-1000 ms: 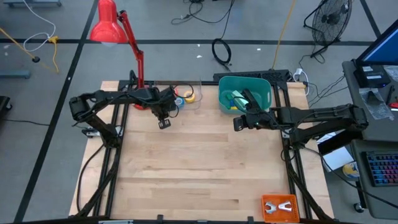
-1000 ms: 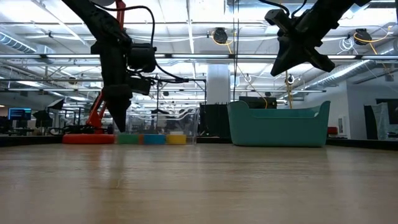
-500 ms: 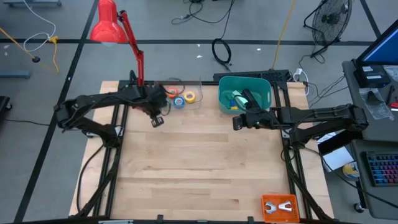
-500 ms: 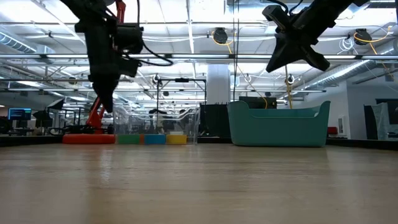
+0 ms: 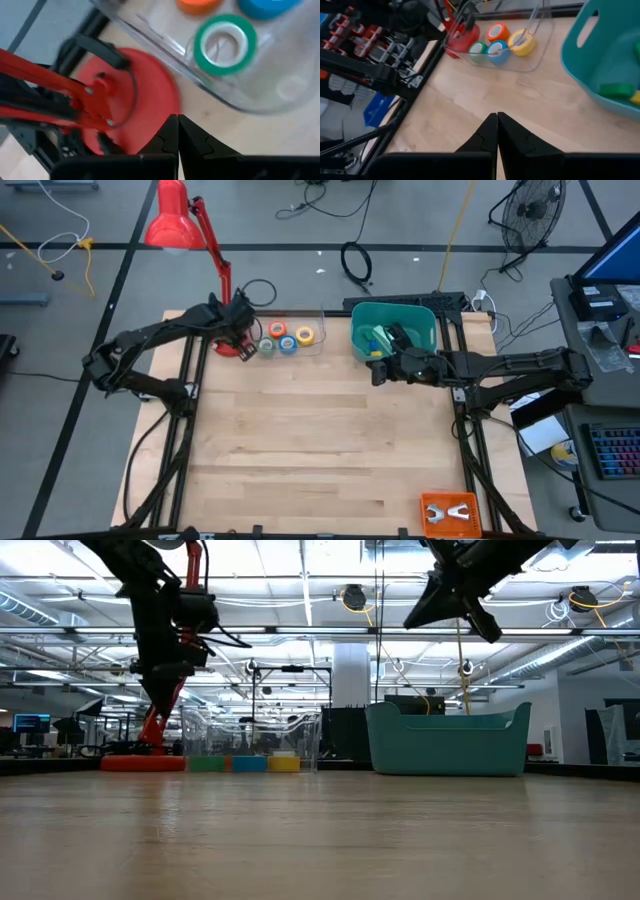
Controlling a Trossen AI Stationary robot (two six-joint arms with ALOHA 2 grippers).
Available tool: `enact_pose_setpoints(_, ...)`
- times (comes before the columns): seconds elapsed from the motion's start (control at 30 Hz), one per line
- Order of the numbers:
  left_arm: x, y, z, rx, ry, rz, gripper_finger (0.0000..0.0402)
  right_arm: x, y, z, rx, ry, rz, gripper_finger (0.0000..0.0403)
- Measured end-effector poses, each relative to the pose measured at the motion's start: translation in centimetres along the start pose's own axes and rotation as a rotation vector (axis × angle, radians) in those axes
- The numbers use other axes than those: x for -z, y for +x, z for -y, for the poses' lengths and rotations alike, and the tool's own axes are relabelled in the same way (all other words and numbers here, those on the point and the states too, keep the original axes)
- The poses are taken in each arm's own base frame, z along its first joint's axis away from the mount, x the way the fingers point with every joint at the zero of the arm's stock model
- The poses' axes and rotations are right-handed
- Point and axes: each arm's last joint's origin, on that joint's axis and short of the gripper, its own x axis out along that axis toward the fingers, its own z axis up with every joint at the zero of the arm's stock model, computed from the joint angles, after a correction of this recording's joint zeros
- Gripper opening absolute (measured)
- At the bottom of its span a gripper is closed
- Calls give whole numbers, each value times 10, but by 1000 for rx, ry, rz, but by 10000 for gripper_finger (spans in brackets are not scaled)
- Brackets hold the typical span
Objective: Pick and place Stapler, Stapler remover, tape
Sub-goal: Adjust the transparent bin
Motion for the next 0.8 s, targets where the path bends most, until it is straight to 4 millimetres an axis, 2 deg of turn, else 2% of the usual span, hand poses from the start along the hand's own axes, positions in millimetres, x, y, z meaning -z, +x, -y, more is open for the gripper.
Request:
enact_pose_setpoints(0.2, -5, 4, -17, 1, -9, 51, 0, -1, 0, -2, -18, -4, 12, 0)
enact_pose_setpoints(0.4, -12, 17, -28, 21, -18, 78, 0, 2, -2, -4, -15, -13, 22, 0)
enact_pose_setpoints(0.63, -19, 33, -31, 17, -15, 66, 0, 4, -3, -5, -14, -18, 28, 0)
enact_pose_setpoints(0.8, -20, 34, -31, 16, -30, 77, 0, 5, -3, -6, -15, -19, 28, 0)
